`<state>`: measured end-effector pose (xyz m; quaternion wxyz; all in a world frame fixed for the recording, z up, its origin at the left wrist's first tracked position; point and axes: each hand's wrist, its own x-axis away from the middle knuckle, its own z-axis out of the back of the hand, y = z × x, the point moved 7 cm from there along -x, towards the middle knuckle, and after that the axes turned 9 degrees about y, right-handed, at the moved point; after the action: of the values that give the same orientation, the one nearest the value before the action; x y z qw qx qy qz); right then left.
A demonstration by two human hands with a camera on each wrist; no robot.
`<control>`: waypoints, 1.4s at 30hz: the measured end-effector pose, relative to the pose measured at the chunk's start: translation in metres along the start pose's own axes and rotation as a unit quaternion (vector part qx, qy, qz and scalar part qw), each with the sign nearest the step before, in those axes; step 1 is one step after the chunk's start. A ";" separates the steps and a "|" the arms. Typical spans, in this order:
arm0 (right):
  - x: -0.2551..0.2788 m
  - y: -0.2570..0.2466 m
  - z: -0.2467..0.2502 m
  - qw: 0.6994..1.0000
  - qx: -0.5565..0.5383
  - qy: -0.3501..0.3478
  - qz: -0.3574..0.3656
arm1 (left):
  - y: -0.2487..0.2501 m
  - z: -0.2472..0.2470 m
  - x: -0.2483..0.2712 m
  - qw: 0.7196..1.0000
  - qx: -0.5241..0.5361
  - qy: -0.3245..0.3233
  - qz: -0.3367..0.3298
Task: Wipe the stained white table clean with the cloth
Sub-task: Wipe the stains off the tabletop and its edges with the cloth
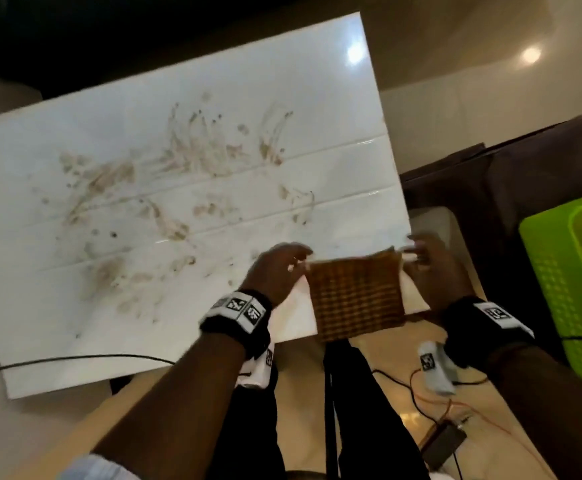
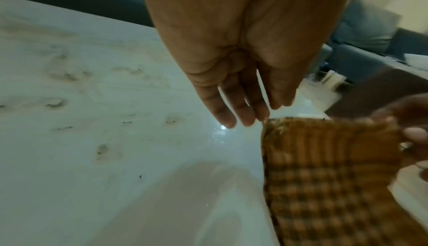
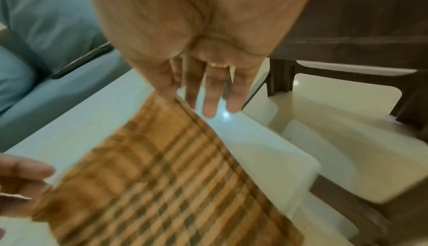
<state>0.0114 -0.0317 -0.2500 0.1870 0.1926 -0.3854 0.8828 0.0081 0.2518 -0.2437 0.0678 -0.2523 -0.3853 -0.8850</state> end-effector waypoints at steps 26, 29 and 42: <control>-0.012 0.020 -0.102 0.859 0.425 -0.073 0.275 | -0.129 -0.086 0.117 0.340 0.727 0.313 0.508; -0.053 0.003 -0.091 0.868 0.423 -0.047 0.258 | -0.135 -0.091 0.114 0.339 0.732 0.311 0.502; -0.027 -0.055 -0.161 0.797 0.428 -0.121 0.408 | -0.156 -0.106 0.119 0.350 0.716 0.325 0.509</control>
<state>0.0297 0.1196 -0.3310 -0.3399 0.1834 -0.0306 0.9219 -0.1853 0.2929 -0.3462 0.7801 0.0515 -0.6181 -0.0817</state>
